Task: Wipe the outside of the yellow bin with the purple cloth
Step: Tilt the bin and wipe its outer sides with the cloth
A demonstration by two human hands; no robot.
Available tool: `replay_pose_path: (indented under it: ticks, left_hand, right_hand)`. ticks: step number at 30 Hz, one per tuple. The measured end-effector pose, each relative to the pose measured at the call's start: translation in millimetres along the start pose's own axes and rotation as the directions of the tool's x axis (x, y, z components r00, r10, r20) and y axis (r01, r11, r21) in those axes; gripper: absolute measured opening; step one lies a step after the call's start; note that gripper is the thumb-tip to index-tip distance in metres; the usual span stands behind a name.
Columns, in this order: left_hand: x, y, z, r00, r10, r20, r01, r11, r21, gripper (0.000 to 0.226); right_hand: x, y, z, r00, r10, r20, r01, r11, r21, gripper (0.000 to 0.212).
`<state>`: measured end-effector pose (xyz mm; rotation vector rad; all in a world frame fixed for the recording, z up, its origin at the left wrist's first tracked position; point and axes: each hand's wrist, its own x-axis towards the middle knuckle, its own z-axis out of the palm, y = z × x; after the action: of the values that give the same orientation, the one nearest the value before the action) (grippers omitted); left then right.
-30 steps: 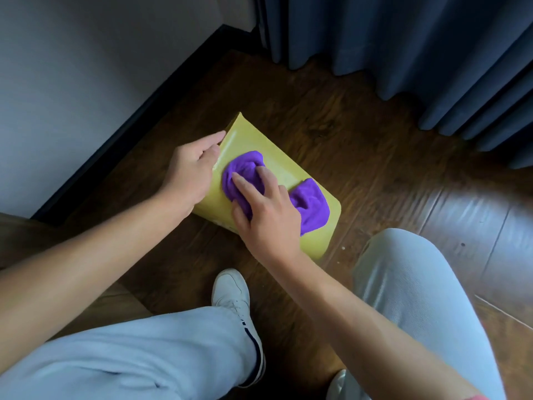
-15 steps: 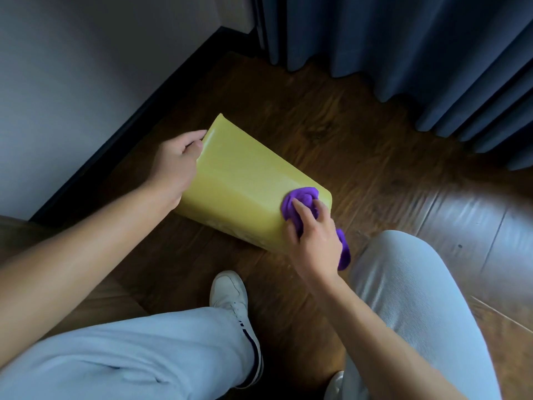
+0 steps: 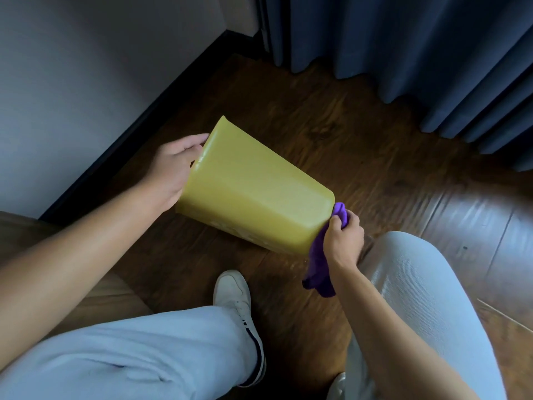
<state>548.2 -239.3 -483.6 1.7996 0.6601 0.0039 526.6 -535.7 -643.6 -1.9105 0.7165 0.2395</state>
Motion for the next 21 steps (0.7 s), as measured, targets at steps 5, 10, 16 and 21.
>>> replay_pose_path:
  ticks: [5,10,16,21]
  left_hand:
    - [-3,5,-5,0.981,-0.035,0.189,0.051,0.995,-0.080,0.032]
    - [-7,5,-1,0.975,0.000,0.224,-0.005,1.000,0.020,0.032]
    - [-10,2,1,0.976,-0.042,0.212,0.049,0.998,-0.029,0.027]
    - [-16,9,20,0.981,-0.010,0.196,0.026,0.996,-0.081,0.026]
  right_hand:
    - [-8,-15,-6,0.975,-0.212,-0.068,0.213,0.977,-0.003,0.039]
    - [-23,-36,-7,0.916,-0.401,-0.015,0.401,0.915,0.029,0.037]
    - [-45,-71,-2,0.862,-0.503,0.069,0.500,0.864,0.055,0.037]
    - [-81,-124,33,0.717,-0.677,0.164,0.687,0.727,-0.006,0.041]
